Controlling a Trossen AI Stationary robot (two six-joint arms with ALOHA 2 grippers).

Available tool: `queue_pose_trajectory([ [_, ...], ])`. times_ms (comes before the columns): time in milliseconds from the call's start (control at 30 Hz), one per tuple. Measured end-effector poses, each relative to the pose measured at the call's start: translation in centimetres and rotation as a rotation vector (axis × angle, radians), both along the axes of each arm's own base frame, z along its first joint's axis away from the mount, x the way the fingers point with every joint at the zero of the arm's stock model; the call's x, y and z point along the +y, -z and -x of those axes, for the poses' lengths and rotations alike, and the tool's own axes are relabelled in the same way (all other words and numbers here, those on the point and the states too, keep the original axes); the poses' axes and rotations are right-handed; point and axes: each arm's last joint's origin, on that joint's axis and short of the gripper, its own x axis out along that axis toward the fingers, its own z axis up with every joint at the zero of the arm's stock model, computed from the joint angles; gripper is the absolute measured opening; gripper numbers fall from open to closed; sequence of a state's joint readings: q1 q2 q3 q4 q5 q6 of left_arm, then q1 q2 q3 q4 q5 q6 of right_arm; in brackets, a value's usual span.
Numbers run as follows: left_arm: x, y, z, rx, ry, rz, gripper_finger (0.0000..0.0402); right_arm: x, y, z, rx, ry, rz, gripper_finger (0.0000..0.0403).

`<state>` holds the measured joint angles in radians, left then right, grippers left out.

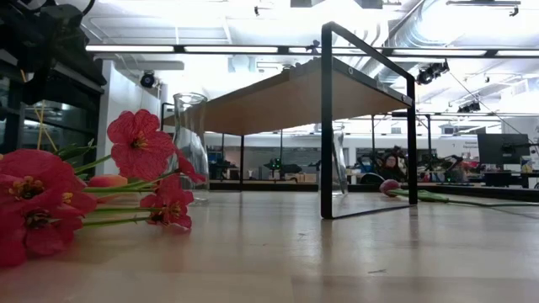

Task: Pick and place flowers into a vace then onto a shelf
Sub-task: Put the blue flowers into the top transparent vase

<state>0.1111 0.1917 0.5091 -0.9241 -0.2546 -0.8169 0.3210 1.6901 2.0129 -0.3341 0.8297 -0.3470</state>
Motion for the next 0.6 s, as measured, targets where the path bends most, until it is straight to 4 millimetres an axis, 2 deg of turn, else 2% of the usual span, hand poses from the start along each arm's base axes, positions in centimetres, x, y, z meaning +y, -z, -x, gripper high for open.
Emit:
queue_pose_trajectory([
  [233,0.0,0.0,0.0,0.000,0.000,0.000,0.0333,-0.3,-0.4,0.4,0.002,0.040,0.027,0.0000],
  [600,0.0,0.0,0.0,0.000,-0.003,-0.003,0.0333,-1.3,-2.7,2.7,-0.068,0.038,0.047,0.0000],
])
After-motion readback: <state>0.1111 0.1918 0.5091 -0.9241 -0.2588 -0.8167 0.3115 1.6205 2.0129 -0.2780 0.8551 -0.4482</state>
